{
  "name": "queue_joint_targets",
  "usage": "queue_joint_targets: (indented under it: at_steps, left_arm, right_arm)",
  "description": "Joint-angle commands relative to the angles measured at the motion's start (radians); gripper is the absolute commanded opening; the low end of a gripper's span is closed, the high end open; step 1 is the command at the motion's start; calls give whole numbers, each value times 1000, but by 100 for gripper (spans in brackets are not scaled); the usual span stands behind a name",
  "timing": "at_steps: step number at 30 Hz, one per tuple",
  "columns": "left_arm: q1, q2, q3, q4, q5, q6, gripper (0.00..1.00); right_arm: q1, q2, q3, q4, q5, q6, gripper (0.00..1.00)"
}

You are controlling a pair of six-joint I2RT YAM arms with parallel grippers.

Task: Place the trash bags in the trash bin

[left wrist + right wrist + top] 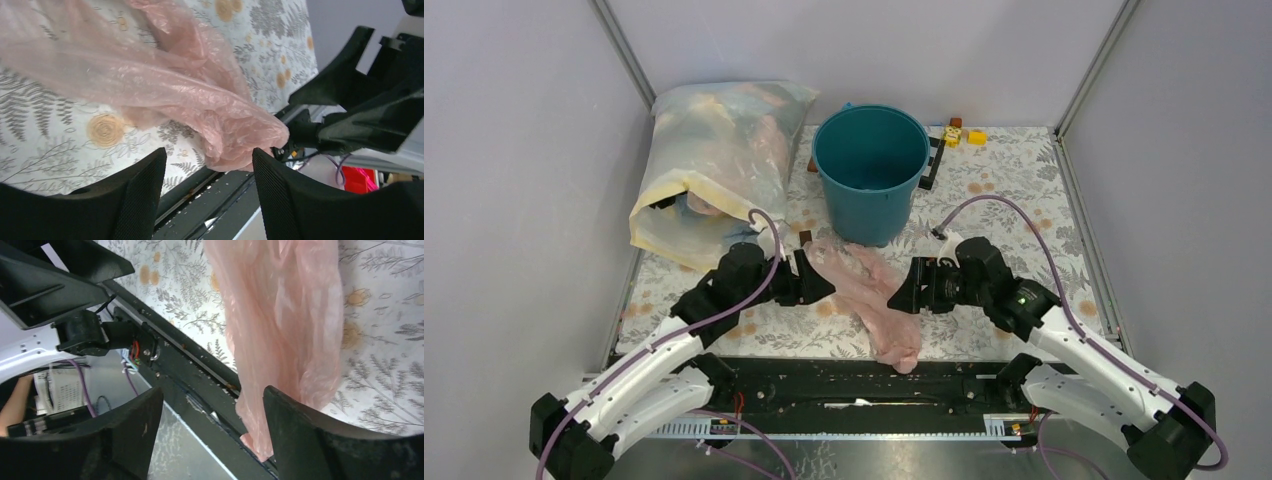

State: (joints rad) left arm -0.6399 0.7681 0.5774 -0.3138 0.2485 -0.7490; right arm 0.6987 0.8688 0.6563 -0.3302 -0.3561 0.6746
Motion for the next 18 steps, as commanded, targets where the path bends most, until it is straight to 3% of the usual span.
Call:
queue_joint_targets:
  at_steps: [1,6,15,18]
  left_arm:
    - [-52,1,-18,151,93,-13,67]
    - [-263,34,-47,210,-37,-38,67]
    - [-559,140,-45,213,-208,-58,67]
    - [-635,214,-33,267,-218,-50,73]
  right_arm:
    - [3,-74,27,-77,147,-36,83]
    - [2,-105,-4,-157,279,-10,84]
    - [4,-82,-110,-120,101,-60,80]
    - [3,-56,-110,-102,94,-67,80]
